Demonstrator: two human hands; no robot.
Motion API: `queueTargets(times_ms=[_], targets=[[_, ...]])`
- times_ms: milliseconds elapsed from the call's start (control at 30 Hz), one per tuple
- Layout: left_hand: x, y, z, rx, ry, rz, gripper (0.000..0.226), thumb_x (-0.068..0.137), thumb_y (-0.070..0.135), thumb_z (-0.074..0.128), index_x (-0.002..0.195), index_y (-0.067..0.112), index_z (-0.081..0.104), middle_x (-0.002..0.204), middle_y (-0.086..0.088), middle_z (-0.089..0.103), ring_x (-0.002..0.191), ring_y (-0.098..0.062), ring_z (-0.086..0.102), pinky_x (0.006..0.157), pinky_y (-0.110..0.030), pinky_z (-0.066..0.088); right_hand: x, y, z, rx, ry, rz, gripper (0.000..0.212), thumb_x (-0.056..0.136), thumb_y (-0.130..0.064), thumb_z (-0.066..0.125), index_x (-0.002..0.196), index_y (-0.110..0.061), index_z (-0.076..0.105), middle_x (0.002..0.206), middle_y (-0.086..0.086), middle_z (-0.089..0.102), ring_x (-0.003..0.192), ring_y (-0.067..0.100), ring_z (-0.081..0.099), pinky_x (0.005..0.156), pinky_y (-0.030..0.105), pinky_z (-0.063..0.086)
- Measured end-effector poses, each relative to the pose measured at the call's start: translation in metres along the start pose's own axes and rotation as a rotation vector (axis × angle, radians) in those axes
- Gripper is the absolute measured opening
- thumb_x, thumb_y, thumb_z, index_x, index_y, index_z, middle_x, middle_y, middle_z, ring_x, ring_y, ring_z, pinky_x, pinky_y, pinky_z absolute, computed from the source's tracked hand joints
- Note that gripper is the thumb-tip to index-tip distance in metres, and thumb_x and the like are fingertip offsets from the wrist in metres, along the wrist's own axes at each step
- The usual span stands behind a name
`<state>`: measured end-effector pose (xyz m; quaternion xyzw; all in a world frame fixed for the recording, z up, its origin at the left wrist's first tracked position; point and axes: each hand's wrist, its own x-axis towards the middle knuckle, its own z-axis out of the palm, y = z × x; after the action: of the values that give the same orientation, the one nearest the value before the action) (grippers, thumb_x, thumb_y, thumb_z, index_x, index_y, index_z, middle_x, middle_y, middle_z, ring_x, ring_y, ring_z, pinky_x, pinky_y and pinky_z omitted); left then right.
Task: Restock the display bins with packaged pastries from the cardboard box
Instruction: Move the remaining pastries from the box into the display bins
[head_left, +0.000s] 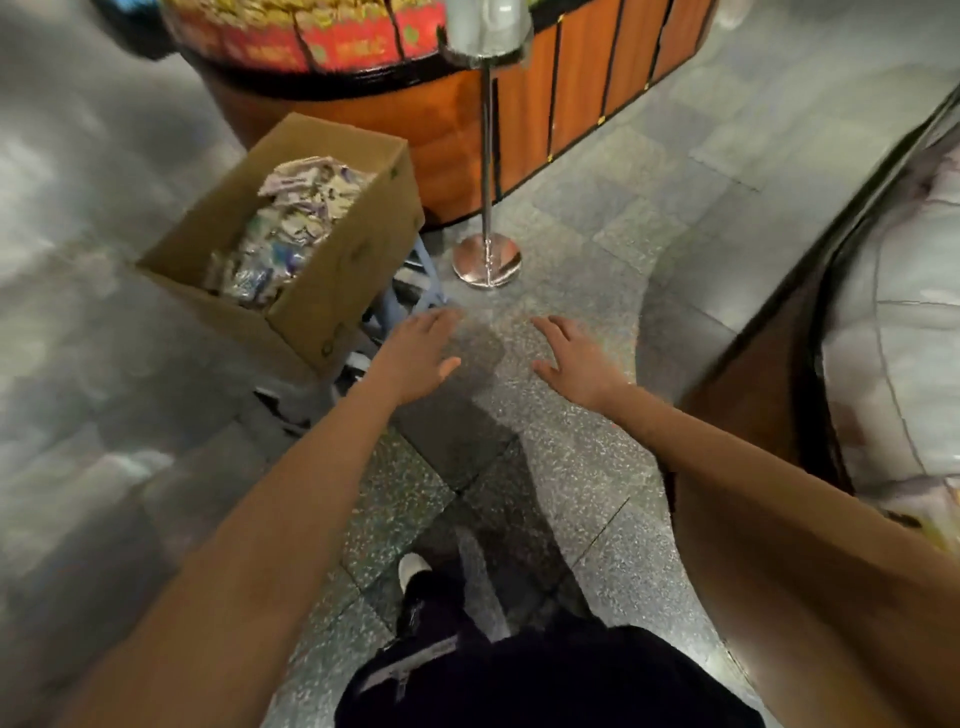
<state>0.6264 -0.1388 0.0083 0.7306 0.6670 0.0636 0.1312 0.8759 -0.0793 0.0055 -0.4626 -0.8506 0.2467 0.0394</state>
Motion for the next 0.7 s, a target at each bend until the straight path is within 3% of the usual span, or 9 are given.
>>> queueTargets(times_ms=[367,433,700], targets=[[-0.079,-0.246,-0.061,-0.014,0.067,-0.239,0.071,0.096,0.034,0.057,0.154,0.023,0.020,0.155,-0.005,0.032,0.142,-0.026,0.029,0.116,-0.045,0.029,0.164,-0.215,0.079,0.040,-0.117,-0.137,0.067,0.097,-0.030,0.054,0.153,-0.010,0.023,0.157,0.014,0.022,0.144,0.034,0.023,0.115,0.044,0.024],[-0.088,-0.275,-0.068,-0.016,0.047,-0.267,0.071,0.096,0.033,0.057,0.155,0.022,0.019,0.156,-0.005,0.030,0.143,-0.026,0.028,0.117,-0.046,0.028,0.181,-0.238,0.091,0.055,-0.150,-0.143,0.065,0.098,-0.030,0.053,0.153,-0.011,0.022,0.158,0.012,0.020,0.145,0.032,0.020,0.117,0.045,0.021],[-0.075,-0.354,-0.080,-0.052,0.016,-0.342,0.068,0.097,0.034,0.056,0.154,0.026,0.020,0.152,-0.002,0.034,0.142,-0.024,0.029,0.115,-0.044,0.029,0.251,-0.280,0.124,0.044,-0.212,-0.165,0.066,0.098,-0.030,0.054,0.153,-0.014,0.022,0.157,0.009,0.023,0.143,0.032,0.027,0.113,0.046,0.030]])
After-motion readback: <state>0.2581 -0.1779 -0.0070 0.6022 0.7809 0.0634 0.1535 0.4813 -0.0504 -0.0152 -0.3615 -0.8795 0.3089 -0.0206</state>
